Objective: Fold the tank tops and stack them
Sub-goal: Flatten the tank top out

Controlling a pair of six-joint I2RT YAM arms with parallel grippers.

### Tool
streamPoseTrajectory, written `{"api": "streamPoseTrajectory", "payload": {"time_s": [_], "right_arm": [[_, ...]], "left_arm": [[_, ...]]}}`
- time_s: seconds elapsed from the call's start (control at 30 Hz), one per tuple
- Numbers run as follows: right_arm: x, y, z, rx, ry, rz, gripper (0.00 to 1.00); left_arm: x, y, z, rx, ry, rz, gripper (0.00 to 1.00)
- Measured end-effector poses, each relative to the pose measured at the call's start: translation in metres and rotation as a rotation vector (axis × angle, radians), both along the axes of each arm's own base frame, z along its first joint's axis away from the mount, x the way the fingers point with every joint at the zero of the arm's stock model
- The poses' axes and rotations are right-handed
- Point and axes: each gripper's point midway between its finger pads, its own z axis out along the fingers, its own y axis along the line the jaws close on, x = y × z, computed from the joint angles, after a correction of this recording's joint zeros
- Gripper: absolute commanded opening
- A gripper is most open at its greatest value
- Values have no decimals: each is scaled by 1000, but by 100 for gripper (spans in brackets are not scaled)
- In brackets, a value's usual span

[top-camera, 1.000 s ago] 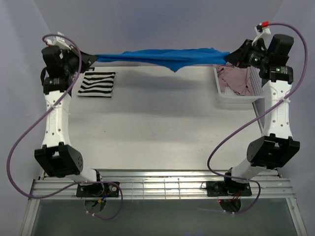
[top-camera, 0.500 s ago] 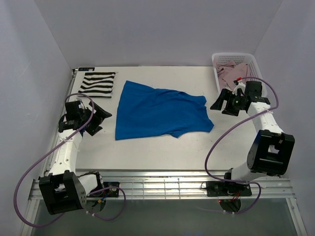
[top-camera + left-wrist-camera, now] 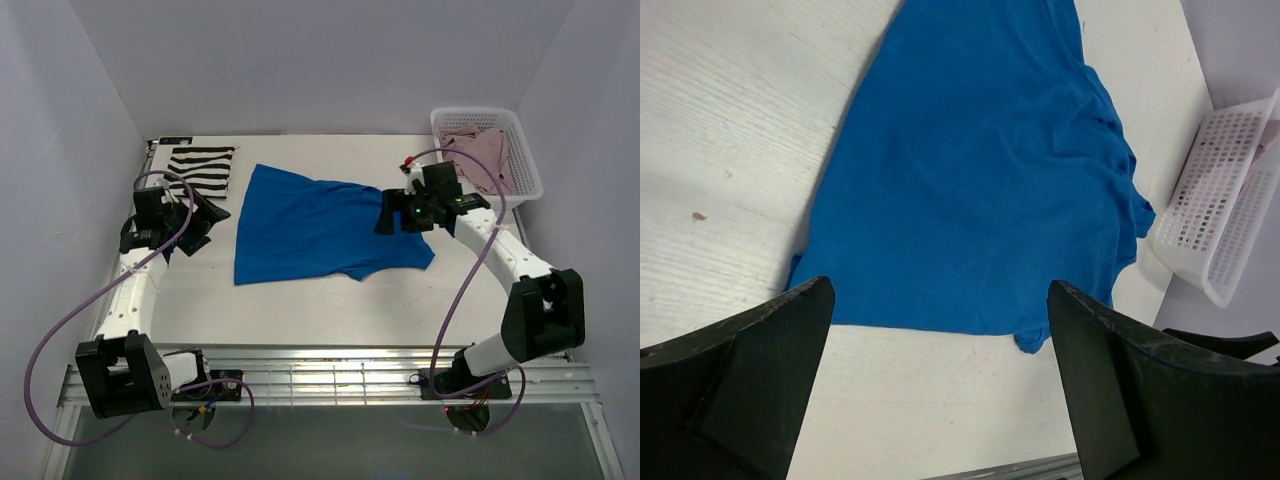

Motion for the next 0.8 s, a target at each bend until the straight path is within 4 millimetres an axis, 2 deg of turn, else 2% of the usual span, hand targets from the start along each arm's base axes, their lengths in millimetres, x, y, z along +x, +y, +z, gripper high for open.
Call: {"api": "streamPoseTrajectory", "payload": {"time_s": [0.1,0.17,0.23,0.33,0.53,0.67,0.8], "right_arm": [[-11,42,-19,-29,27,96,90],[-21,66,-36,-51,58,154,90],[-29,83,-55,-72,99,190,90],[-40,99,-79,-91,147,224,90],[-69,115,-112,-92,218,275,90],[-78,118,-116,-73,204,278,90],[-98,110,-116,-47,188,270,90]], "left_arm": [[11,-17,-14,-15,24,-50,98],[18,-37,-26,-23,40,-107,98],[24,-59,-44,-34,70,-168,98],[27,-77,-72,-50,130,-215,98],[16,-78,-126,-69,260,-207,98],[3,-78,-140,-76,301,-201,98],[-9,-79,-141,-84,294,-200,98]]}}
